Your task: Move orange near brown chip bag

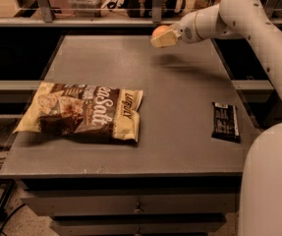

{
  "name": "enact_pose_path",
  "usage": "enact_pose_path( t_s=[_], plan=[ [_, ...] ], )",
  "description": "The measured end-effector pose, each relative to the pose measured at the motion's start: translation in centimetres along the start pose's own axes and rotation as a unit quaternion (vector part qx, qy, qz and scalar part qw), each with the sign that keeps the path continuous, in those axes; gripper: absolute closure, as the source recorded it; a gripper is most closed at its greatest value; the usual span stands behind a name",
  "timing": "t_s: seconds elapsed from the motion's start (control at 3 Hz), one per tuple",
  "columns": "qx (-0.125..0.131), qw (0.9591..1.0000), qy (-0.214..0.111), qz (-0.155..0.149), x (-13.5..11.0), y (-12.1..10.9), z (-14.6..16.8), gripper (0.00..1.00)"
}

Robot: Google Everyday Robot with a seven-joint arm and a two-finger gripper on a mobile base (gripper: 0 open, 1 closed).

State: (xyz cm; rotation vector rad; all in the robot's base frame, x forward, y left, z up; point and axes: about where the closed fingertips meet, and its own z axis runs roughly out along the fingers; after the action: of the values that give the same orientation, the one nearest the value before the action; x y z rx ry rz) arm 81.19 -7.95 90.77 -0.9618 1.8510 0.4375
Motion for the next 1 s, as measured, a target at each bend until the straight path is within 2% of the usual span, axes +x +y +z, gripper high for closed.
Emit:
enact_pose_path(
  t_s=[0.33,0.67,1.0],
  plan=[
    [-0.067,0.9972,0.000,-0.034,-0.3,4.9,-0.3,1.00],
    [-0.147,0.9862,0.000,-0.077,0.0,10.3,-1.1,1.00],
    [-0.240,0.9640,-0.003,-0.113,1.3,15.4,-1.9,1.00]
  ],
)
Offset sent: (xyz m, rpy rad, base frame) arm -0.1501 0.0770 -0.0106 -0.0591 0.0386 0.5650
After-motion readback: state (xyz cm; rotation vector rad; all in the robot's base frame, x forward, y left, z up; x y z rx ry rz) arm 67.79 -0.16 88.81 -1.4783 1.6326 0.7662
